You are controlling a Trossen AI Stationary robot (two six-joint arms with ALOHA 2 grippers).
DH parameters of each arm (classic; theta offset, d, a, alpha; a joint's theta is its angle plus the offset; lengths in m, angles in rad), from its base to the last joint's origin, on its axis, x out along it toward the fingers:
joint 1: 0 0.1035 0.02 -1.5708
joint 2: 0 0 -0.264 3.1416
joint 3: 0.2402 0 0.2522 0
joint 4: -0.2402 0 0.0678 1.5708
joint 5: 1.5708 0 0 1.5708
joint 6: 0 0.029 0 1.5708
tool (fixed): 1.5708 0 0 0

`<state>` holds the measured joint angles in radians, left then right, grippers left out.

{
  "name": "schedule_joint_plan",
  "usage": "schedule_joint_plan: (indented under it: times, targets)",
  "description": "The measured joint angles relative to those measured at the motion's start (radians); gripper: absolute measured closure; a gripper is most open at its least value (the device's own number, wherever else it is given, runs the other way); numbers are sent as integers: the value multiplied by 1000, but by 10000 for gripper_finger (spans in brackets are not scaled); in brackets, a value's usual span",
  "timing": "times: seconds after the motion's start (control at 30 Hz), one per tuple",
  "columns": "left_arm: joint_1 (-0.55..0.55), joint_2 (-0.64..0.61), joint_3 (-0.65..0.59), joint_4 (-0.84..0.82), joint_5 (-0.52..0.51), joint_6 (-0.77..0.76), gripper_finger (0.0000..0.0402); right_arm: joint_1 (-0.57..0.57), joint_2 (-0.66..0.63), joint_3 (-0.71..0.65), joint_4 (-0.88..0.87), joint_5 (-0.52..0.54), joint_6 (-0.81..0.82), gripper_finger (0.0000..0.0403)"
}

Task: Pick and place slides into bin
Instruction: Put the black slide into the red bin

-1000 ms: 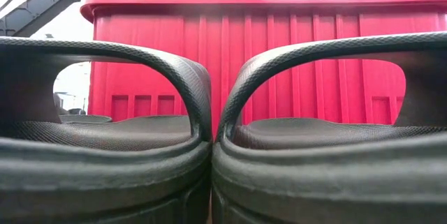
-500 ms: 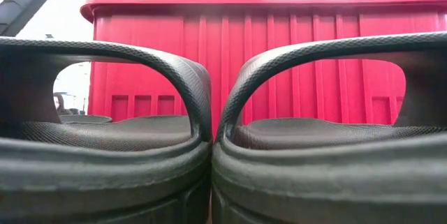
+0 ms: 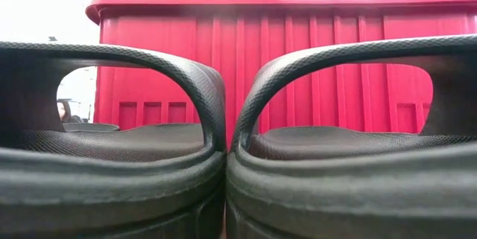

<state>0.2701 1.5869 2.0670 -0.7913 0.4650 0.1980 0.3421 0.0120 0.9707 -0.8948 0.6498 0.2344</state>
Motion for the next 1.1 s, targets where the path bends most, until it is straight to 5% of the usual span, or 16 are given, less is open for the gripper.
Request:
schedule_joint_plan:
  times: [0.27,0.47,0.7,0.8,0.97,1.1]
  targets:
    - [-130,11,-20,-97,-38,-106,401,0,0,0,-1,2,-95,403]
    - [-209,30,-153,-107,21,-198,401,0,0,0,-16,8,-67,403]
    - [-363,30,-419,135,20,-224,401,0,0,0,-15,57,5,403]
    - [-423,30,-525,307,-88,-301,401,0,0,0,-15,57,33,403]
    - [-471,29,-609,351,-335,-451,401,0,0,0,-15,55,43,403]
    - [-506,60,-655,446,-362,-468,398,0,0,0,-16,54,35,403]
